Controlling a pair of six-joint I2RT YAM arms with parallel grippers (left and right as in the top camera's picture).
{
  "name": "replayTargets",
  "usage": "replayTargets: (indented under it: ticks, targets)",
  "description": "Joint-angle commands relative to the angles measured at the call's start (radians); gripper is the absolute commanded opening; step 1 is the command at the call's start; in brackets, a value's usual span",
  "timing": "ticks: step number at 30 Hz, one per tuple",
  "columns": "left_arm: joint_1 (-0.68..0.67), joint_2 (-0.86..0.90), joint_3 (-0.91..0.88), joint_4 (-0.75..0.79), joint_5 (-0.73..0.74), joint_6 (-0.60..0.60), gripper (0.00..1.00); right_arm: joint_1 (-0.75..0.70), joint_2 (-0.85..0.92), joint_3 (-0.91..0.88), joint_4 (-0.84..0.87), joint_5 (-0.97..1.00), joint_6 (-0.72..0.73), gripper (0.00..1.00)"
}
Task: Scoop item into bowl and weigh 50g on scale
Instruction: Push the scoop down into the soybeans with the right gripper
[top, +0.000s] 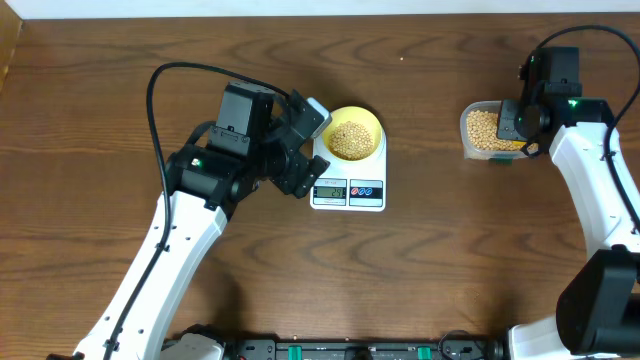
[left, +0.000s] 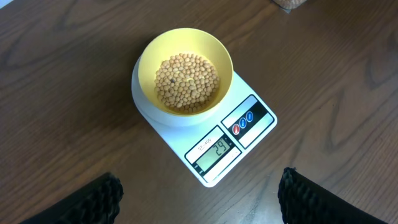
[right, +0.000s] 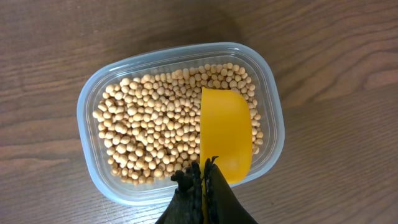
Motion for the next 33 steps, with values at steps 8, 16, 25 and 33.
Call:
replayTargets:
  ticks: [8, 16, 25, 33]
  targets:
    - [0.005, -0.001, -0.007, 0.0, 0.013, -0.009, 0.82, -0.003, 0.0, -0.013, 0.014, 0.0, 0.013, 0.01]
    - [0.005, -0.001, -0.007, 0.0, 0.013, -0.009, 0.82, -0.002, 0.045, -0.013, 0.018, -0.011, 0.013, 0.01]
    - [0.005, -0.001, -0.007, 0.0, 0.013, -0.009, 0.82, -0.003, 0.052, -0.013, 0.022, 0.001, 0.008, 0.01]
    - [0.005, -0.001, -0.007, 0.0, 0.013, -0.009, 0.82, -0.003, 0.052, -0.061, 0.079, 0.001, -0.006, 0.01]
